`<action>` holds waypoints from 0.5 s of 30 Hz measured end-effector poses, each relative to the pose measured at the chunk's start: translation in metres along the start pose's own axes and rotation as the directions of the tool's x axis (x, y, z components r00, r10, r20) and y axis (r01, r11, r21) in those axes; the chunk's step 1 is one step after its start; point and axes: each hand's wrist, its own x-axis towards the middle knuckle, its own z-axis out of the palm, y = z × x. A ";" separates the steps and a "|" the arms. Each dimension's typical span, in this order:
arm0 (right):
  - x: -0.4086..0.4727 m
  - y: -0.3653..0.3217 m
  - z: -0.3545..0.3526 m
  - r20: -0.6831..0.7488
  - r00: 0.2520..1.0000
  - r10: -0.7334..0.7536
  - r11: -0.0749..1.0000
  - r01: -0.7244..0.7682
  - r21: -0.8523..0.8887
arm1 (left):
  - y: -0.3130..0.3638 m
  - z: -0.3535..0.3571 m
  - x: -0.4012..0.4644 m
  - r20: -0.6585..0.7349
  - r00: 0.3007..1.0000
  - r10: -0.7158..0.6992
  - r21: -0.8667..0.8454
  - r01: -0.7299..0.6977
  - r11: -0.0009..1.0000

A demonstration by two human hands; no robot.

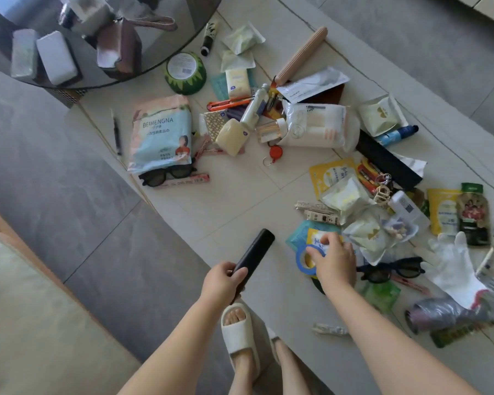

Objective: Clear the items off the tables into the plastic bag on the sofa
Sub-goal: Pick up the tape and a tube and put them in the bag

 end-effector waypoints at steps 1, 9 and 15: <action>-0.003 -0.003 -0.001 0.039 0.999 -0.025 0.999 0.023 0.043 | 0.001 -0.004 -0.004 0.000 1.000 -0.018 -0.062 0.018 0.998; -0.039 -0.066 -0.031 0.288 0.944 -0.160 0.950 0.068 0.304 | 0.003 -0.052 -0.054 -0.071 0.992 -0.102 -0.409 0.064 0.910; -0.095 -0.149 -0.038 0.473 0.845 -0.249 0.894 0.012 0.448 | -0.009 -0.107 -0.109 -0.163 0.971 -0.175 -0.640 0.031 0.768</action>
